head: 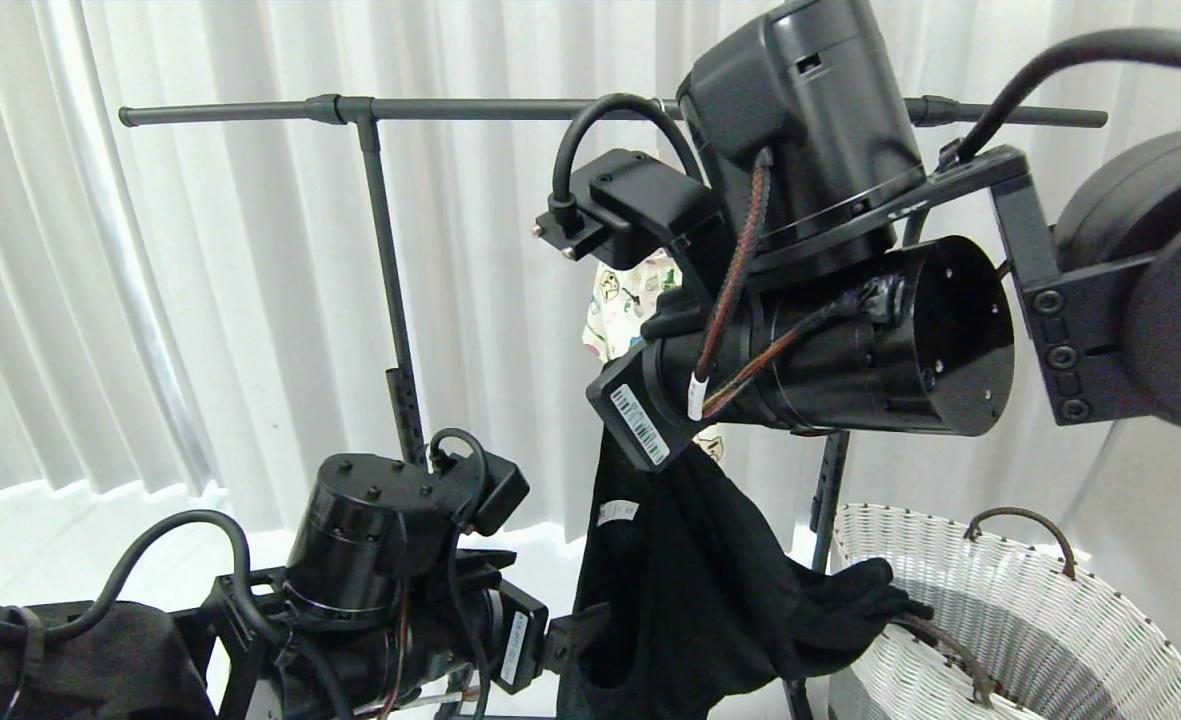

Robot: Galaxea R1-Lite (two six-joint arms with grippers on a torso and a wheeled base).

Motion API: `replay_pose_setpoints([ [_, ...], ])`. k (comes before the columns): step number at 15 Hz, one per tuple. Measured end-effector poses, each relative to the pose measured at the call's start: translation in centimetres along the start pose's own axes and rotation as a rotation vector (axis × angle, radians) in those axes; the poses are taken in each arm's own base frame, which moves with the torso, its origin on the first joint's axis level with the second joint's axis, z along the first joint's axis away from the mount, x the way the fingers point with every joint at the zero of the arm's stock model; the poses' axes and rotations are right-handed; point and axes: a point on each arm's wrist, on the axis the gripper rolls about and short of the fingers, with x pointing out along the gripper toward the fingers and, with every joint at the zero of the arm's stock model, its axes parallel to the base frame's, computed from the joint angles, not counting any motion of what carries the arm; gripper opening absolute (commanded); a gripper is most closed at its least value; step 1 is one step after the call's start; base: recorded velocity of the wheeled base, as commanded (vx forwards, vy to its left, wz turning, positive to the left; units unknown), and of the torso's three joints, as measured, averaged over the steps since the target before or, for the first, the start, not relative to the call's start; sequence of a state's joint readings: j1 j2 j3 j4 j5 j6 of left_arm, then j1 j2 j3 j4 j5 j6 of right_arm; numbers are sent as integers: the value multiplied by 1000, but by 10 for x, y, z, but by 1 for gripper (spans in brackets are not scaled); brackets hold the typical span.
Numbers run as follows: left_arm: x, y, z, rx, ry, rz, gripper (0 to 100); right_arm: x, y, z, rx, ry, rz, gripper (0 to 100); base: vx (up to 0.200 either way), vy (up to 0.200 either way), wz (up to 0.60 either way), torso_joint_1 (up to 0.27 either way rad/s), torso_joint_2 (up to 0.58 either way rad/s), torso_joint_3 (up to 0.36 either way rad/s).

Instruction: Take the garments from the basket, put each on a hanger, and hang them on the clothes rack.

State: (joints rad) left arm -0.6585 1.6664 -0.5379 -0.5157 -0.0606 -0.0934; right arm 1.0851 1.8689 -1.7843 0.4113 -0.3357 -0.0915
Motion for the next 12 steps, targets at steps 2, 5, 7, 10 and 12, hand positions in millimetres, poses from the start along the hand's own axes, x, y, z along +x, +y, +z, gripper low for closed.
replay_pose_setpoints([
  [2,0,0,-1,2,5,-3,100,-4,1,2,0,-10,6,0,0,0,0,0,0,0],
  [5,0,-1,-2,2,9,-29,100,-12,4,4,-3,-24,19,0,0,0,0,0,0,0],
  [7,0,-1,-1,2,7,-30,0,-17,6,4,-9,-18,28,0,0,0,0,0,0,0],
  [10,-4,-1,-3,3,6,-24,0,-21,4,4,-6,-22,27,0,0,0,0,0,0,0],
  [12,-10,-1,-5,5,-2,-1,0,-20,-3,0,-3,-2,6,0,0,0,0,0,0,0],
])
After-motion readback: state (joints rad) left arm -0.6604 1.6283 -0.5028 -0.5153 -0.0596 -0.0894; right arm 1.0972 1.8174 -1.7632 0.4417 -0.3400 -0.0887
